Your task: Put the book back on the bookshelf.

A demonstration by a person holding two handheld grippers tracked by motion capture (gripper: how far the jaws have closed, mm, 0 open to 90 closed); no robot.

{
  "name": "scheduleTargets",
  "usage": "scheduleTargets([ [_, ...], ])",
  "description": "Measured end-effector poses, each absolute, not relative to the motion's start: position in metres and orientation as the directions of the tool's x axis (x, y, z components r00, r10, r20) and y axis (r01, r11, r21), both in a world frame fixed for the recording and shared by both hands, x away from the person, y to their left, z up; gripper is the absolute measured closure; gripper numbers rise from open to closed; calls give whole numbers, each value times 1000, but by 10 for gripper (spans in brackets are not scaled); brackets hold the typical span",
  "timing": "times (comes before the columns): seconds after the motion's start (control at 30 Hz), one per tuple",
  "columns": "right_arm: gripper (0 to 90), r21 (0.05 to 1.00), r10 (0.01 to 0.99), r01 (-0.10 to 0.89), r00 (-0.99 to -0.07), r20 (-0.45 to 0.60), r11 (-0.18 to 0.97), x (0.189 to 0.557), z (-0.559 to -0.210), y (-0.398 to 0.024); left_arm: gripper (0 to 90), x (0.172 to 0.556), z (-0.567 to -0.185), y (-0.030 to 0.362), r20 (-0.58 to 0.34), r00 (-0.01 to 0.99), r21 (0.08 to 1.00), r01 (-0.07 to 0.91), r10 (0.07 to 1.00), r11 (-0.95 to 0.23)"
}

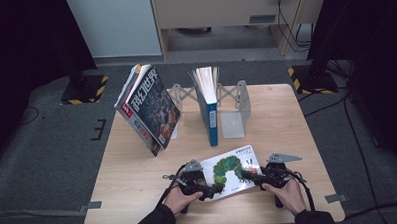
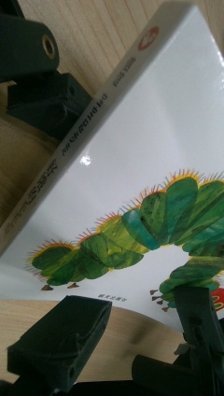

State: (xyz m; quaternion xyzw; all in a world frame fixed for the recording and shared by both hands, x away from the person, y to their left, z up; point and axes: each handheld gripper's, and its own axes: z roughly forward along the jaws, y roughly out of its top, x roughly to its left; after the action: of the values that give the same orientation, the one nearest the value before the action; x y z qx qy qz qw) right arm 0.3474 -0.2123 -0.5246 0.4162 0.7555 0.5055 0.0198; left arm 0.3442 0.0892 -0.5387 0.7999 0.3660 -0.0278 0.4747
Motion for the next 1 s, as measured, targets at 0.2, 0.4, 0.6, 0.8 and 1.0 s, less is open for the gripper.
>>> scheduleTargets([
  [0.2, 572, 784, 635, 605, -662, 398, 140, 347, -525, -210, 162, 344, -539, 90, -389, 724, 740, 614, 569, -276],
  [0.4, 496, 781, 639, 604, -666, 384, 161, 348, -521, -210, 205, 345, -539, 90, -394, 716, 740, 619, 576, -263],
  [0.6, 392, 790, 681, 589, -650, 338, 170, 349, -518, -213, 216, 344, -539, 89, -386, 720, 739, 615, 577, -273],
  [0.8, 378, 800, 713, 586, -616, 335, 130, 351, -516, -221, 238, 344, -538, 89, -378, 720, 741, 612, 582, -276],
  [1.0, 356, 764, 756, 624, -578, 307, 167, 352, -525, -225, 260, 344, -538, 90, -377, 716, 740, 614, 587, -275],
])
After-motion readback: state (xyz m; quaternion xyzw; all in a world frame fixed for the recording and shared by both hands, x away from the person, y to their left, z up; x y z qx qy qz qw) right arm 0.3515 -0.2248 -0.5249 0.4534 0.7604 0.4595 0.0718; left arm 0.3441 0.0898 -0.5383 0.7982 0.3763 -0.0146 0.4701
